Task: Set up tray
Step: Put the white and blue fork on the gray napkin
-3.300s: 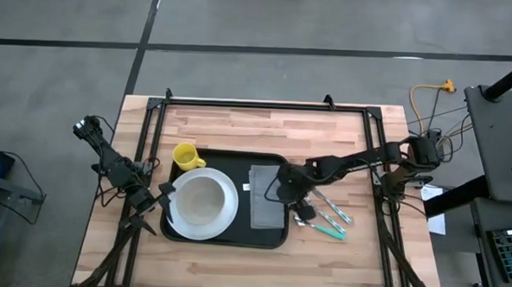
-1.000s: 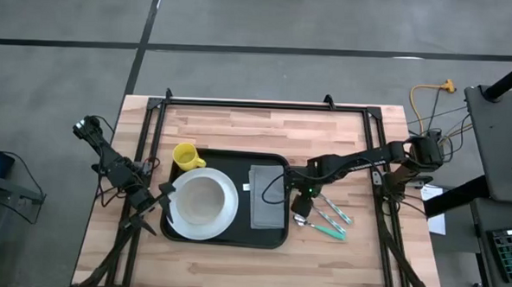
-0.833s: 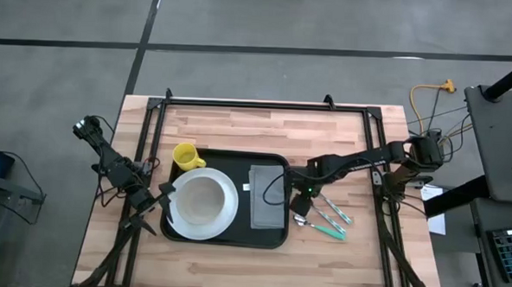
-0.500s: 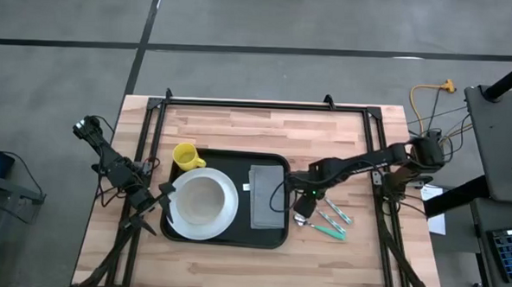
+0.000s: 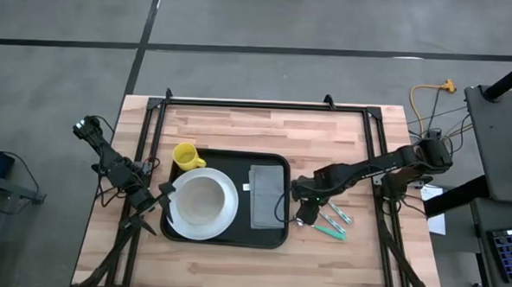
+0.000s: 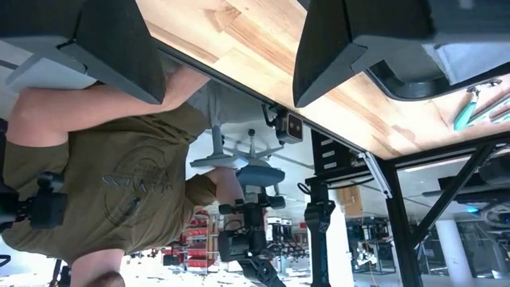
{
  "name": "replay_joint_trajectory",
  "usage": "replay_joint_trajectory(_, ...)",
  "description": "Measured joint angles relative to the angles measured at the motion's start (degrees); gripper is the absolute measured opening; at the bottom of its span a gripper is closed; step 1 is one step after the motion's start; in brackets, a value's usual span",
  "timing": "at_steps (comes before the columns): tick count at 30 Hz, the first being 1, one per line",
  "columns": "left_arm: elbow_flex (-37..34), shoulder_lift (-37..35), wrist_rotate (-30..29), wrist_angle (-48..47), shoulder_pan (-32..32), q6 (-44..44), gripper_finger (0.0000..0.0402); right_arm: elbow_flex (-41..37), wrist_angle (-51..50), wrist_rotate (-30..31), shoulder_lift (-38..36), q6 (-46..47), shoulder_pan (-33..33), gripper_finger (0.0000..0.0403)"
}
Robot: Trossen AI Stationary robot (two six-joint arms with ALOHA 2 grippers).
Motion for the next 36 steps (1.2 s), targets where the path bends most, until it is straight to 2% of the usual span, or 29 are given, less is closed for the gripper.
replay_joint_trajectory(16, 0.0, 0.0, 0.0, 0.0, 0.0, 0.0, 0.0255, -6.1, 0.7, -3.2, -0.1, 5.4, 2.6, 0.0166)
replay_joint_trajectory(30, 0.0, 0.0, 0.0, 0.0, 0.0, 0.0, 0.0255, -12.2, 7.5, -4.3, 0.0, 6.1, 3.5, 0.0166)
replay_joint_trajectory(36, 0.0, 0.0, 0.0, 0.0, 0.0, 0.0, 0.0255, -12.9, 11.7, -3.8, -0.2, 4.9, 6.6, 0.0166)
